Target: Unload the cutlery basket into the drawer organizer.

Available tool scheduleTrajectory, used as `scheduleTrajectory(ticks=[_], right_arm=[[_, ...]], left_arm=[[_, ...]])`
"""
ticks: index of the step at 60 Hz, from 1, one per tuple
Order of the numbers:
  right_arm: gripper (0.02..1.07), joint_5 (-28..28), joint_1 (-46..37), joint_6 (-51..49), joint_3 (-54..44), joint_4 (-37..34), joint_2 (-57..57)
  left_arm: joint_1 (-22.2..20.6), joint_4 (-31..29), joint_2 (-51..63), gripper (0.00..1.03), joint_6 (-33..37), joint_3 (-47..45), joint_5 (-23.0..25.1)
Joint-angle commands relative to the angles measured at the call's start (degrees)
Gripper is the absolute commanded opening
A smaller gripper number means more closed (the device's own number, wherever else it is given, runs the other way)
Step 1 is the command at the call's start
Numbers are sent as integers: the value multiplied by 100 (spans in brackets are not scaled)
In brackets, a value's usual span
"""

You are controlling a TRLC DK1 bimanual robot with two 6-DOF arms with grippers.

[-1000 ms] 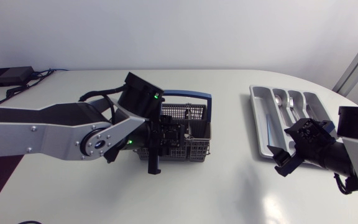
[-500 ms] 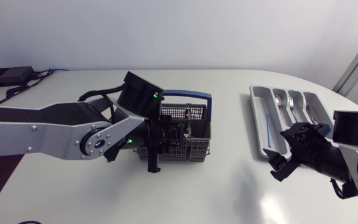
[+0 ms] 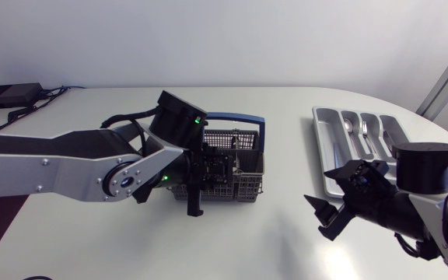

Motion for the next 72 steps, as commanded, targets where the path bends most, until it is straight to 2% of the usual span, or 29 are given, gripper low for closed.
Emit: scheduleTrajectory(ticks=[1,14,23,38,53,72], right_arm=[[89,-52,321,457,29,-143,-42],[89,-131,927,870,372,-319,178],[89,-131,1191,1029,618,-442,301],[89,-140,1543,1257,785,-442,389],[89,-140,1578,1301,820,-477,372],[89,-87,1736,1389,864,-538,372]], left_arm=[[-66,4,144,12,-24,-109,-3],[-75,4,144,11,-41,-170,-3],[-75,4,153,4,-50,-214,6],[4,4,48,4,-173,-329,23],[347,250,-647,4,-446,-759,252],[285,698,-1842,4,-595,-1146,226]])
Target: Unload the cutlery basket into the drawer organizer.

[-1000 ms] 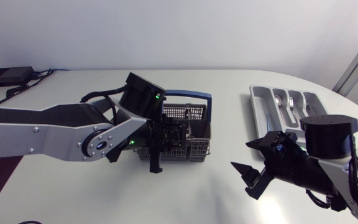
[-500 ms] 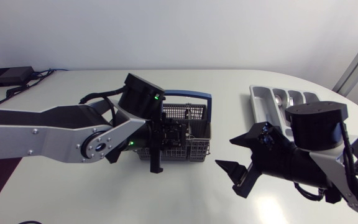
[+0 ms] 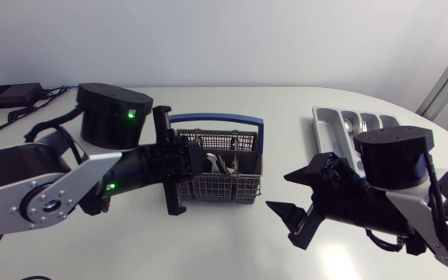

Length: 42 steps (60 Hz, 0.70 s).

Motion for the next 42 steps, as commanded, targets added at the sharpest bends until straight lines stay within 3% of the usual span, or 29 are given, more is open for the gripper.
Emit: scheduleTrajectory(ticks=[1,14,22,42], right_arm=[[89,35,57,163,140,-125,68],[89,44,101,198,149,-187,-99],[89,53,110,198,132,-187,-178],[89,71,110,163,-18,-178,-741]], left_arm=[[-32,86,-295,4,-123,-169,-4],[-84,-230,-945,3,-246,51,-206],[-67,-1136,-1130,3,-923,745,-215],[215,-1373,-690,3,-2645,1791,-303]])
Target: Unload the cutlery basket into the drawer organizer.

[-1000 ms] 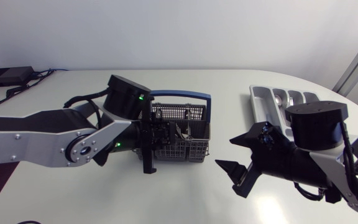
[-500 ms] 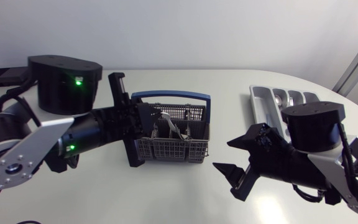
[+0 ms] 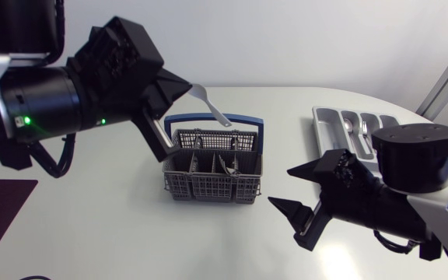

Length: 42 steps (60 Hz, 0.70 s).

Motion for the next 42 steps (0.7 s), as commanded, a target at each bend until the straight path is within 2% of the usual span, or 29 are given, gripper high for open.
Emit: scheduleTrajectory(ticks=[1,5,11,18,29,39,42], right_arm=[[89,42,36,141,-35,-40,-208],[89,112,53,132,-35,12,-340],[89,438,255,71,-26,179,-366],[89,1378,915,-167,-62,593,-252],[89,1844,1029,-421,105,1252,241],[89,2187,1196,-606,255,1814,794],[86,2319,1284,-720,290,1981,935]], left_arm=[[94,-103,270,3,-670,336,-34],[85,-358,665,3,-1259,582,89],[94,-639,1149,3,-1786,828,309],[129,-1184,1729,3,-2472,1373,810],[129,-1905,2256,3,-3061,2111,1346],[121,-2239,2555,3,-3403,2498,1741],[103,-2318,2625,3,-3491,2568,1847]])
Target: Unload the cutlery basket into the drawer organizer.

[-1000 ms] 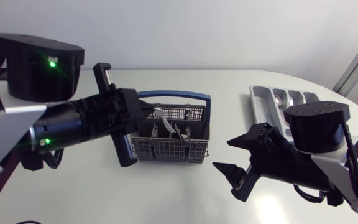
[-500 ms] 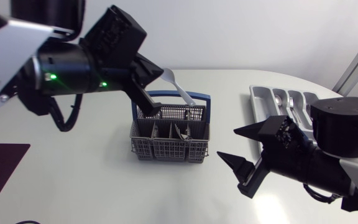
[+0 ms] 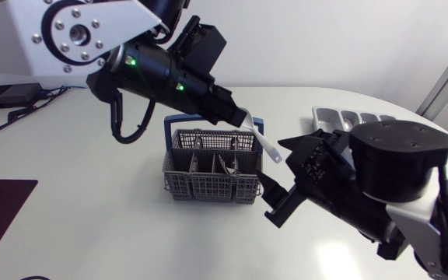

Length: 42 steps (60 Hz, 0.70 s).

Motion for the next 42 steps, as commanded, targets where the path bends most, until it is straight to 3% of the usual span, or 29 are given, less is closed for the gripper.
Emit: scheduleTrajectory(ticks=[1,14,22,26,42], right_arm=[[82,225,163,-242,183,338,299],[59,489,224,-523,367,822,721],[42,577,215,-637,420,997,914],[27,603,215,-690,429,1050,976],[16,647,171,-690,473,1033,1090]], left_arm=[[24,-214,236,3,-309,258,160],[-28,-416,421,3,-423,346,459],[-37,-486,430,3,-432,399,494],[-46,-495,439,3,-441,399,494],[-46,-495,430,3,-441,346,520]])
